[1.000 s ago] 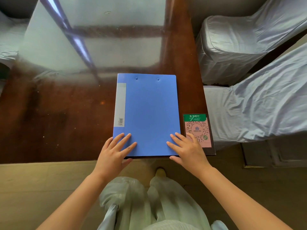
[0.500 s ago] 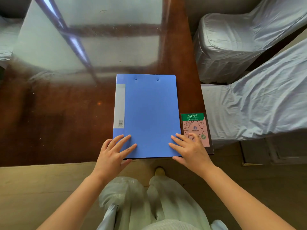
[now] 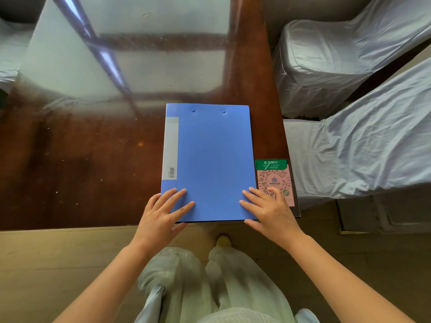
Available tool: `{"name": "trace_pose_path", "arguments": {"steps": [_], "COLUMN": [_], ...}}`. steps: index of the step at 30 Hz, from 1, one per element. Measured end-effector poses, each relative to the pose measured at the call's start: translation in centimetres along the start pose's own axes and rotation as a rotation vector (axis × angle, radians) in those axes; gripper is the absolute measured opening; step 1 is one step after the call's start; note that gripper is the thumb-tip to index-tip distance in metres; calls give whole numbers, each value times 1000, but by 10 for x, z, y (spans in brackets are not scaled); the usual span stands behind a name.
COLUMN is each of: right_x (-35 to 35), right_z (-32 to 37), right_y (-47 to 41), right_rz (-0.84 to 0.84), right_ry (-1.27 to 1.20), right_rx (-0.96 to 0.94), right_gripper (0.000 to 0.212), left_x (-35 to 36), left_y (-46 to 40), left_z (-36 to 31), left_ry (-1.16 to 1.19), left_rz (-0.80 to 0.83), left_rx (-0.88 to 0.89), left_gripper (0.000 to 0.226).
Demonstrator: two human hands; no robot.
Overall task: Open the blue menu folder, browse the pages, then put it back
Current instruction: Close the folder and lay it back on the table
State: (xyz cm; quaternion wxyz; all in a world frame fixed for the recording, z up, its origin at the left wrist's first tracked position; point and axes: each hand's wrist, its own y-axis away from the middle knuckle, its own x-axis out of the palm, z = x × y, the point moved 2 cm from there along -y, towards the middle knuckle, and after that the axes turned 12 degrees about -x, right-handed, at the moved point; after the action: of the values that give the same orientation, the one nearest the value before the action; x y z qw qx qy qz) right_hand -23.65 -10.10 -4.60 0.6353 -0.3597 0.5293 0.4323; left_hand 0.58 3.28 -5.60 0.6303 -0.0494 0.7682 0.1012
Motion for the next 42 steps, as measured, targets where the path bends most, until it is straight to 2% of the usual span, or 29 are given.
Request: {"name": "trace_pose_path", "arguments": {"steps": [11, 16, 29, 42], "right_x": [-1, 1, 2, 0], "right_z": [-3, -6, -3, 2], "right_y": [0, -2, -2, -2], "right_rz": [-7, 10, -53, -41], "right_ry": [-18, -24, 33, 61], "right_rx": [-10, -7, -36, -8], "right_gripper": [48, 56, 48, 49], "left_x": [-2, -3, 3, 10], "left_y": [-1, -1, 0, 6], "left_z": [-1, 1, 3, 0], "left_ry": [-2, 5, 13, -49], "left_rz": [-20, -13, -44, -71], "left_rx": [22, 21, 38, 41], "left_gripper": [61, 62, 50, 53]}}
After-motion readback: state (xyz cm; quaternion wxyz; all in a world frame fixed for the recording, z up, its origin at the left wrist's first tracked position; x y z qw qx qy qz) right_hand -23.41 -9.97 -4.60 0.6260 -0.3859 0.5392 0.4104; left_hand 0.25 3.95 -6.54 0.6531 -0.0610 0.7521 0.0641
